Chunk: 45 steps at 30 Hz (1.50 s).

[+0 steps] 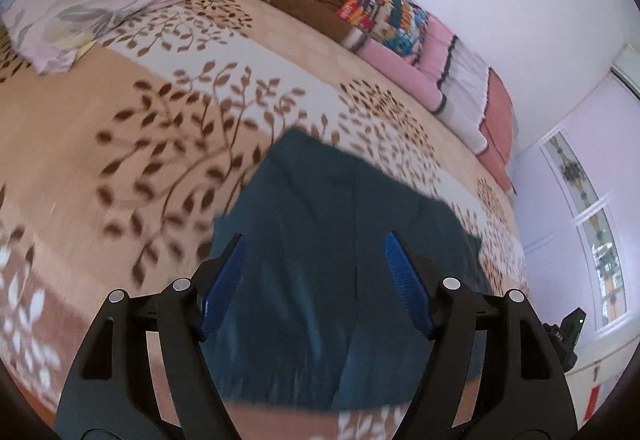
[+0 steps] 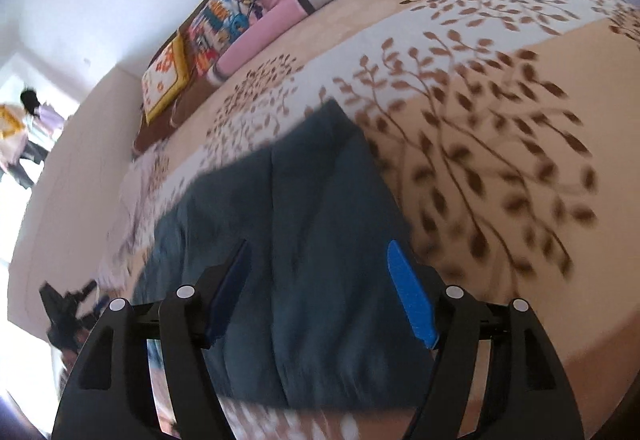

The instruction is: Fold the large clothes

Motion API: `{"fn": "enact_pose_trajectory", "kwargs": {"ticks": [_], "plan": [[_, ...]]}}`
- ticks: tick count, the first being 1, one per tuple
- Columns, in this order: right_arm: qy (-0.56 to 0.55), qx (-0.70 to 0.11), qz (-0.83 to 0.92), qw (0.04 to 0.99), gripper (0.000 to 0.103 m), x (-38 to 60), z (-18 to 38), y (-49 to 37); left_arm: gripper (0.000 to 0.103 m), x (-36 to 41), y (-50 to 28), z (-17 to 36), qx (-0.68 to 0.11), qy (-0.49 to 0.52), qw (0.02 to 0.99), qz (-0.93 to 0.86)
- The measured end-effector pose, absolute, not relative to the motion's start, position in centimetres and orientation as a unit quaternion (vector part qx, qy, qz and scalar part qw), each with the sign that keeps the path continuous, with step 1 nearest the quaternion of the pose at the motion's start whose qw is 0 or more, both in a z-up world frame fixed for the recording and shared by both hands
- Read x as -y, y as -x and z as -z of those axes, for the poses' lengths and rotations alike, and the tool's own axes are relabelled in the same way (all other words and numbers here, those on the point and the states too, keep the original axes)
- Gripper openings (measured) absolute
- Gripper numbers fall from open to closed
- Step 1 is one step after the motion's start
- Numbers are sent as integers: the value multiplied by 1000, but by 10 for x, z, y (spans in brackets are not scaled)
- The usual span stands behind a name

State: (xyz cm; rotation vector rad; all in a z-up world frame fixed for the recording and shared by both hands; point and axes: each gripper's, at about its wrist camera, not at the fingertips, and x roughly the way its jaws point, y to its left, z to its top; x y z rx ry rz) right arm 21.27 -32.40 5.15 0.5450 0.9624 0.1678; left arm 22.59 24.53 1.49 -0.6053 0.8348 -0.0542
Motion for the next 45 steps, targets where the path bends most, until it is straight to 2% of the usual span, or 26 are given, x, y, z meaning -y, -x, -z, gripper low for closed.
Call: {"fn": "enact_pose_trajectory", "kwargs": {"ticks": [6, 12, 19, 24, 34, 35, 36, 37, 39, 42, 45], "plan": [[-264, -474, -83, 836, 70, 324, -34, -118, 71, -236, -151, 6, -410, 321, 853, 36], [-298, -505, -93, 805, 71, 316, 0, -79, 71, -224, -122, 48, -442, 357, 822, 31], [-348, -487, -101, 795, 71, 299, 12, -92, 72, -225, -140, 79, -438, 405, 802, 15], [-393, -477, -78, 782, 75, 303, 26, -110, 74, -227, -161, 98, -442, 426, 789, -1], [-390, -470, -43, 790, 74, 303, 47, -145, 78, -225, -186, 114, -430, 436, 790, -13], [-395, -465, -40, 791, 65, 303, 48, -147, 75, -224, -186, 113, -424, 437, 793, -14], [-396, -463, -35, 792, 56, 302, 48, -150, 65, -223, -187, 111, -418, 437, 797, -14], [-397, -463, -29, 792, 51, 302, 49, -154, 59, -223, -188, 110, -416, 434, 799, -12], [-394, -464, -30, 793, 35, 301, 49, -159, 38, -220, -190, 103, -412, 419, 809, -7], [-376, -460, -30, 803, 24, 298, 39, -157, 24, -215, -187, 90, -403, 399, 824, -3], [-366, -454, -33, 812, 20, 295, 27, -147, 20, -214, -177, 80, -398, 390, 831, -1]]}}
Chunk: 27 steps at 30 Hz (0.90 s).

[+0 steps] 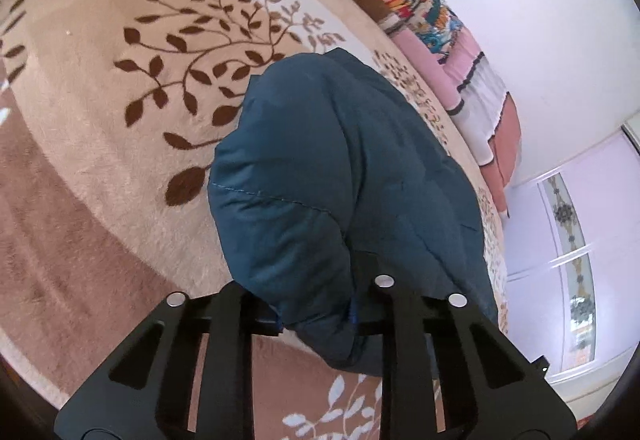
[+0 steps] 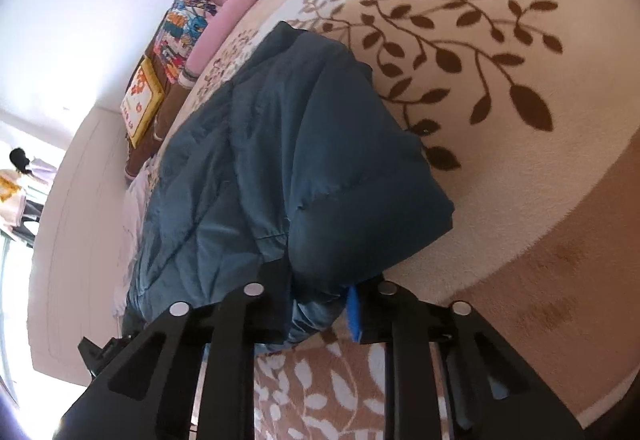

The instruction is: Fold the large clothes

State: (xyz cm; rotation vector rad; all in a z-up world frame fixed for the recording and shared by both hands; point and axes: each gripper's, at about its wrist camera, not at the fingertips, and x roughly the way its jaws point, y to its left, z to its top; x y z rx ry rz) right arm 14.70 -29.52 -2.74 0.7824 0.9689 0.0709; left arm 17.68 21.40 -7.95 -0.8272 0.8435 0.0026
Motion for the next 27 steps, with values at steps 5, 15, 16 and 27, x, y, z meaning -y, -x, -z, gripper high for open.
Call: {"fn": "enact_pose_trajectory", "kwargs": {"ticks": [5, 15, 16, 27], "plan": [[-345, -460, -39, 817, 19, 292, 11, -114, 19, -216, -140, 70, -409, 372, 833, 16], [-307, -490, -34, 815, 19, 283, 19, -31, 20, -217, -58, 83, -442, 353, 824, 21], [-307, -491, -34, 815, 19, 283, 21, -27, 20, -216, -52, 86, -447, 355, 821, 19], [-256, -514, -17, 819, 24, 271, 37, -23, 23, -197, -48, 96, -470, 264, 843, -15]]}}
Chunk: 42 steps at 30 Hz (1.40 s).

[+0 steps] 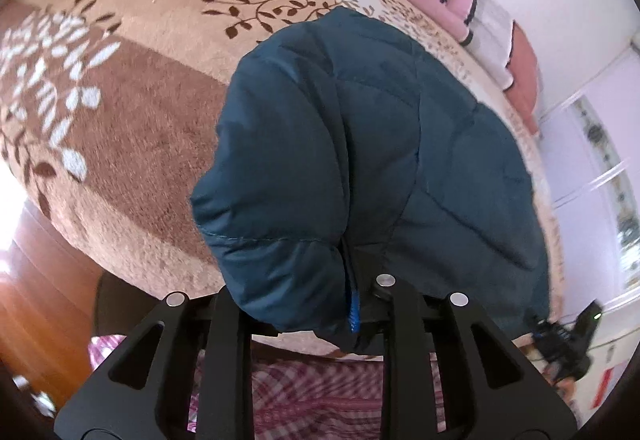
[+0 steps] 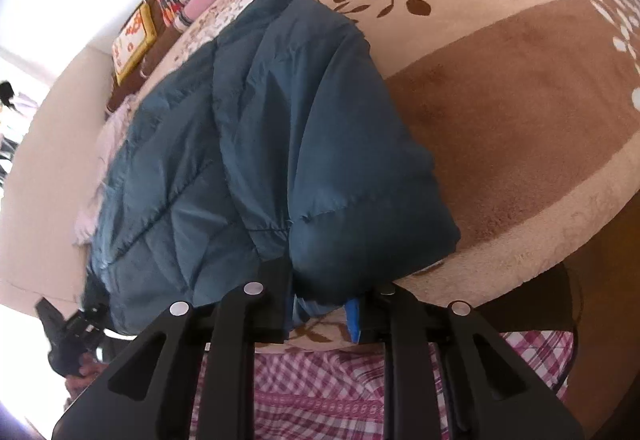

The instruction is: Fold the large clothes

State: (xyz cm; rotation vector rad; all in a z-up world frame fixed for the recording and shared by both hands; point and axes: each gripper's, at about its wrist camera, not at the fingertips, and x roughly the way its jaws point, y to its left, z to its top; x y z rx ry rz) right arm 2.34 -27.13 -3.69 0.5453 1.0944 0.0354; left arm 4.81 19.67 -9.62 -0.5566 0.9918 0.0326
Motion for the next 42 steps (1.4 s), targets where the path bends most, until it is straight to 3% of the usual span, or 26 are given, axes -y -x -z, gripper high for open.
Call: {"fn": "enact_pose_trajectory", "kwargs": {"ticks": [15, 24, 42], "plan": [[-174, -541, 16, 823, 46, 256, 28, -16, 43, -189, -50, 96, -483, 230, 842, -63], [-129, -530, 41, 837, 53, 244, 6, 9, 53, -187, -44, 97, -480, 230, 843, -77], [2, -493, 38, 869, 60, 182, -43, 3, 61, -183, -44, 94, -511, 173, 840, -57]]}}
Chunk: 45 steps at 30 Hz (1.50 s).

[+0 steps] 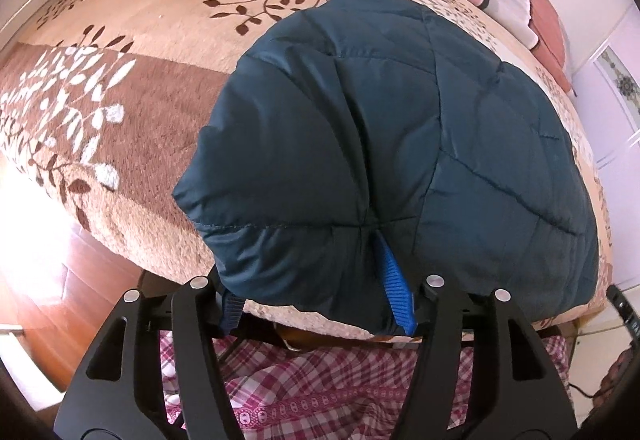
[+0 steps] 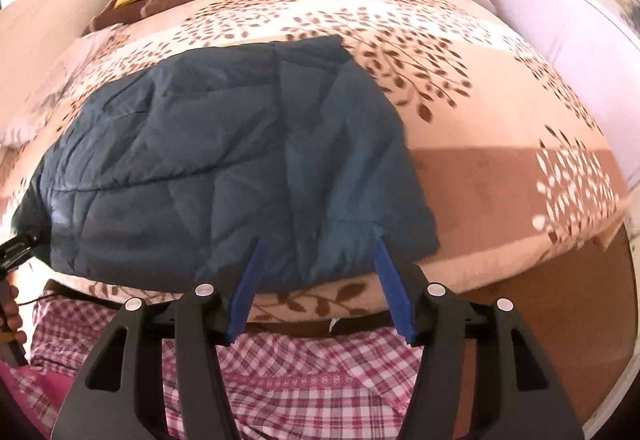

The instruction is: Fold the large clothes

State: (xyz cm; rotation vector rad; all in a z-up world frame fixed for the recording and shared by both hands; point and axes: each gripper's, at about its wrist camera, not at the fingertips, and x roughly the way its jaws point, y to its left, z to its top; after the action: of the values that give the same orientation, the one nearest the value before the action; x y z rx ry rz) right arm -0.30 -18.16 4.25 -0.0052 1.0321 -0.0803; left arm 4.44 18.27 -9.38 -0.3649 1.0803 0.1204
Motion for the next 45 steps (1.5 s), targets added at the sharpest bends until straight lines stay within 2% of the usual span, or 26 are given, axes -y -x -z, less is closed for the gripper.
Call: {"fn": "enact_pose_trajectory", "kwargs": {"ticks": [6, 9, 10, 12, 13, 15, 17, 27, 37, 45], "plan": [[-13, -489, -43, 871, 66, 148, -63, -31, 63, -180, -49, 94, -512, 150, 844, -54], [46, -479, -75, 874, 63, 119, -69, -50, 63, -180, -49, 94, -512, 146, 845, -50], [65, -476, -76, 874, 60, 111, -68, -55, 63, -180, -49, 94, -512, 144, 845, -49], [86, -476, -87, 871, 45, 95, -64, -72, 63, -180, -51, 94, -513, 138, 846, -46], [86, -479, -94, 869, 43, 91, -62, -78, 63, -180, -51, 94, -513, 136, 847, -44], [74, -483, -112, 865, 23, 82, -58, -98, 63, -180, -51, 94, -512, 132, 848, -41], [60, -482, -126, 865, 15, 73, -56, -110, 63, -180, -52, 94, -512, 129, 848, -38], [-4, -521, -156, 839, 14, 44, -27, -189, 64, -181, -52, 99, -515, 128, 847, -28], [6, -553, -128, 823, 9, 30, 12, -235, 64, -179, -47, 99, -514, 122, 849, -18], [-25, -583, -113, 805, 0, 40, 46, -273, 65, -174, -46, 95, -510, 116, 852, -23]]}}
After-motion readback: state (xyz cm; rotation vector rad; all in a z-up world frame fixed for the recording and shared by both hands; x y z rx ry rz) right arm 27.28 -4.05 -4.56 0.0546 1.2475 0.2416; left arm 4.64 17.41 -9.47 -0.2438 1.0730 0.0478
